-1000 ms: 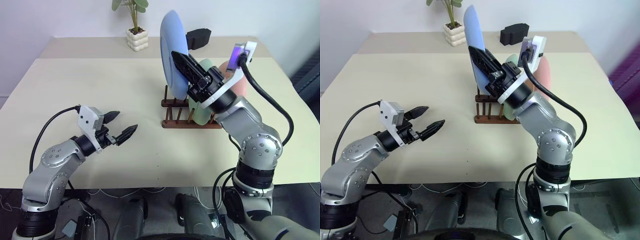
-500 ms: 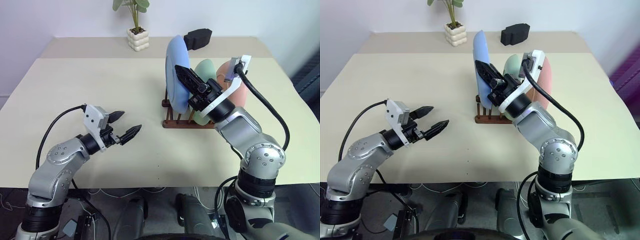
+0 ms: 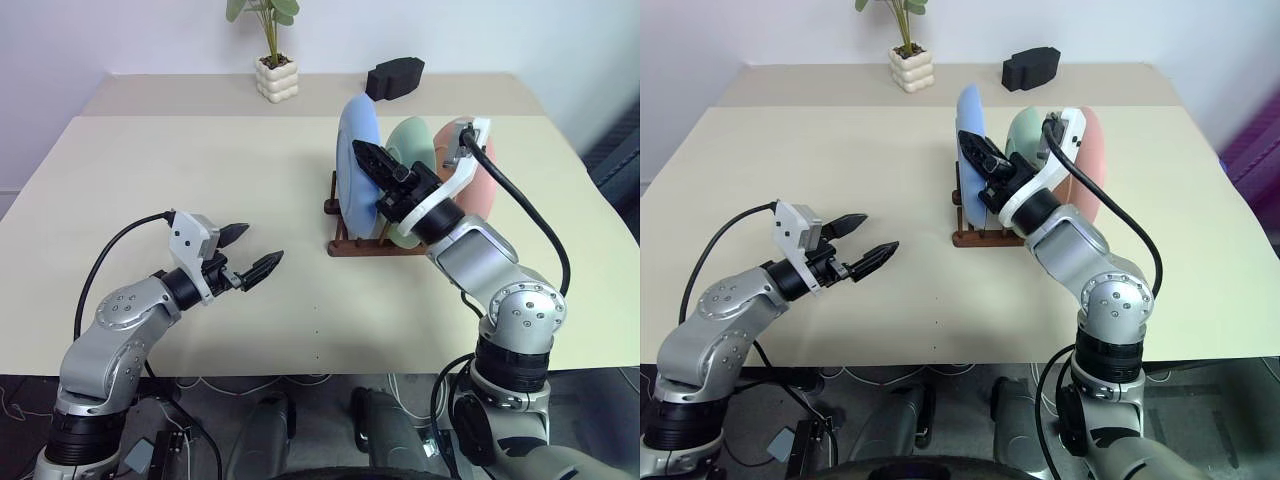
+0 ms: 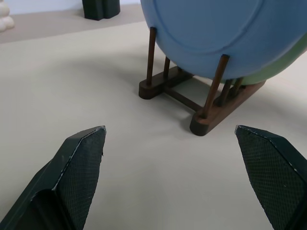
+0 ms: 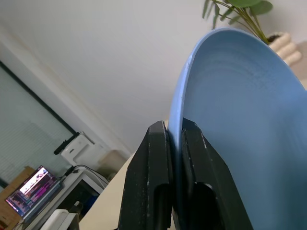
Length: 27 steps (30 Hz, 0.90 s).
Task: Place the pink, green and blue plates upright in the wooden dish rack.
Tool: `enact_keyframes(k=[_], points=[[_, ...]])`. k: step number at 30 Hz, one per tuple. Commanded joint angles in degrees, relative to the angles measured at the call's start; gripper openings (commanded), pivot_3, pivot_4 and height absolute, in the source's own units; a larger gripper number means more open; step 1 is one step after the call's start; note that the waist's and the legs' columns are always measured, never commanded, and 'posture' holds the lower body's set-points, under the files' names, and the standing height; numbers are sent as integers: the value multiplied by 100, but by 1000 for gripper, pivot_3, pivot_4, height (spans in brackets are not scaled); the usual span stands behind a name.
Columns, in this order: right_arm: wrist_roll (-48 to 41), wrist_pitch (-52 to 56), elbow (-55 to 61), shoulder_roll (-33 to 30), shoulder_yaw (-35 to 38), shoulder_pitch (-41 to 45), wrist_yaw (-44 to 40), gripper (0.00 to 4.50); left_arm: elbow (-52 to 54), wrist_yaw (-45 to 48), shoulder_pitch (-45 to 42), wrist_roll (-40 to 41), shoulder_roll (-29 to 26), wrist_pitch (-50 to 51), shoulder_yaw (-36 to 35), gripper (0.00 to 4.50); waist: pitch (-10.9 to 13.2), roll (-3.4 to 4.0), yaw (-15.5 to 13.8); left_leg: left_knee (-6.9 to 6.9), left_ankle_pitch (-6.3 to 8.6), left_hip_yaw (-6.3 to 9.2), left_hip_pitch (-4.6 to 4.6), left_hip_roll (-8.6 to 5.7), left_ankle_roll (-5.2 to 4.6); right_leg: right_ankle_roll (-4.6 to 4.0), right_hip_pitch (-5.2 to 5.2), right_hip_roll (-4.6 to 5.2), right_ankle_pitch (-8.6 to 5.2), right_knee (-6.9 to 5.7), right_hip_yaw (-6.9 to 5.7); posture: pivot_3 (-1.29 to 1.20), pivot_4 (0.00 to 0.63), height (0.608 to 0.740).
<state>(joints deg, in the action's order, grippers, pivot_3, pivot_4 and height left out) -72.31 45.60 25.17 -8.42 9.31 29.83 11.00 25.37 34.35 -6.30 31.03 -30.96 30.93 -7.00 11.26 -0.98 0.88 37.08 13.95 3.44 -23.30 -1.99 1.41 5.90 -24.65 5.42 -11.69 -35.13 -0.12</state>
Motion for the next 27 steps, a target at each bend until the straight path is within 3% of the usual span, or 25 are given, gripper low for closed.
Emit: enact_keyframes(k=[1,4,10,27], points=[[-151,-73,89,-9,16,79,70,0,112,-15,16,-33,20,-104,-16,4443,0,0,0,0,0,0,0,0,0,0,0,0,0,0,0,0,150,736],[-193,-83,92,-15,5,74,112,996,128,-10,29,-43,28,-102,-24,4500,0,0,-1,0,0,0,0,0,0,0,0,0,0,1,0,0,150,736],[-161,-114,94,-35,-13,94,130,3836,101,5,23,-58,33,-104,-21,4500,0,0,-1,0,0,0,0,1,-1,0,0,0,0,1,0,0,150,736],[892,-284,210,-1032,-76,410,-1086,3836,9,47,-17,-90,85,-132,31,4500,0,0,-9,0,1,-1,-3,1,-1,0,0,0,-1,6,-1,0,150,736]])
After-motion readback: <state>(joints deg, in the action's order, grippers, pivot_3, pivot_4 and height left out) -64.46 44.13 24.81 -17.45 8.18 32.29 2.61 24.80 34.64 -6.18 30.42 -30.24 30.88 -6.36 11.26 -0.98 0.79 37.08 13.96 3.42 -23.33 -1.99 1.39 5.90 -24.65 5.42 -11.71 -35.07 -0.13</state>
